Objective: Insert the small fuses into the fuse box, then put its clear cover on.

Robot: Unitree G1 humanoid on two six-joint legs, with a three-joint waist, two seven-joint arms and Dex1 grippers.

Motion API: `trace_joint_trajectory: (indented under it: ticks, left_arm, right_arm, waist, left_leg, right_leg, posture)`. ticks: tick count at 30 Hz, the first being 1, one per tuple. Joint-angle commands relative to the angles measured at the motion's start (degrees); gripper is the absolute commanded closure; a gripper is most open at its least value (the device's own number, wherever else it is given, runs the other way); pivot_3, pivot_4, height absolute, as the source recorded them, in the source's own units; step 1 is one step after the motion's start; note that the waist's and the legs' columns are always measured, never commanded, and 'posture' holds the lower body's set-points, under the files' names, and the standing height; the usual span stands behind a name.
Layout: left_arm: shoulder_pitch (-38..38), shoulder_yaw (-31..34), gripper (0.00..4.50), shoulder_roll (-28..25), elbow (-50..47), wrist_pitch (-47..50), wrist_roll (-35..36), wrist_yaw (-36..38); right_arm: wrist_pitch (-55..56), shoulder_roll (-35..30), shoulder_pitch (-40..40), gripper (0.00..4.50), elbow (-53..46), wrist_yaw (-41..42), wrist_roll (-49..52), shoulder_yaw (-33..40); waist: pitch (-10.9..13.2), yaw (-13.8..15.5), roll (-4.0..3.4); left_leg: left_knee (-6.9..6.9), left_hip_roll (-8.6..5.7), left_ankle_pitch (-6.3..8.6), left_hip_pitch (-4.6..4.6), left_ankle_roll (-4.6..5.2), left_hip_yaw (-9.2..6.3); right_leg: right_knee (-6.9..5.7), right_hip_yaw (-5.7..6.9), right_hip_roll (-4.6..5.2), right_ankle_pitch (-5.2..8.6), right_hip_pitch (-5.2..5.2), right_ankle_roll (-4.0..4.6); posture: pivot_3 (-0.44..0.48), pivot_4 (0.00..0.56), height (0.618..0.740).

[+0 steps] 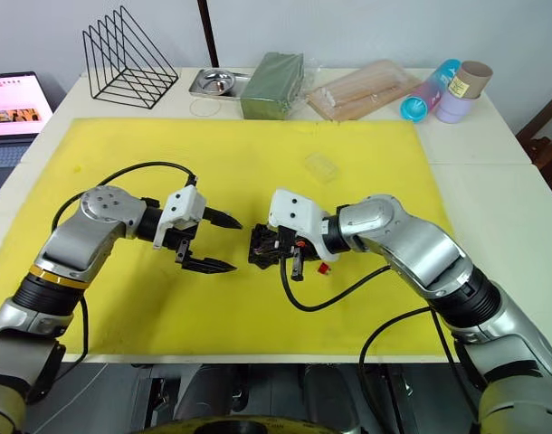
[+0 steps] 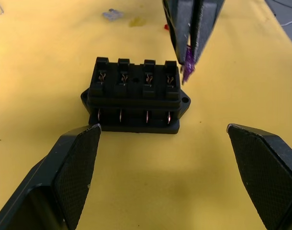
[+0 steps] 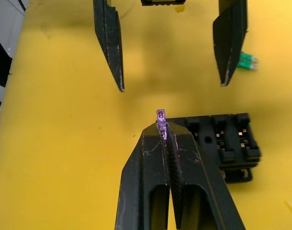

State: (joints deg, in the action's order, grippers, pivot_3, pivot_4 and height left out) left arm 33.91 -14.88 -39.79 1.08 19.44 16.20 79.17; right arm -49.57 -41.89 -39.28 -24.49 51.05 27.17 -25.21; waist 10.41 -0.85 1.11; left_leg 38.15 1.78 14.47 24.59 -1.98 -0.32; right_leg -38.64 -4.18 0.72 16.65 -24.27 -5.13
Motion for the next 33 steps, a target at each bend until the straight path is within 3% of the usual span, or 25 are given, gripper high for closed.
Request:
trace_joint_trajectory:
  ticks: [1, 33]
  left_arm:
    - [0.2, 0.4, 0.04, -0.1, -1.0, -0.9, -0.1, 0.2]
    - [-0.2, 0.2, 0.04, 1.3, -1.2, -1.7, -1.0, -0.5]
  right_arm:
    - [0.9, 0.7, -0.2, 4.50, -0.5, 0.1, -0.9, 2.1]
    - [0.0, 2.0, 1.3, 4.50, 0.3, 1.1, -4.5, 2.3]
  waist:
    - [0.0, 0.0, 0.00]
    - [0.0, 0.0, 0.00]
  left_leg:
    - [0.00, 0.00, 0.00, 0.00, 0.00, -0.01]
    - [0.04, -0.01, 0.00, -0.05, 0.00, 0.00]
  right_leg:
    - [0.00, 0.00, 0.00, 0.00, 0.00, 0.00]
    - [-0.13, 0.00, 0.00, 0.00, 0.00, 0.00]
  posture:
    - [0.000, 0.150, 0.740]
    - [0.000, 0.150, 0.740]
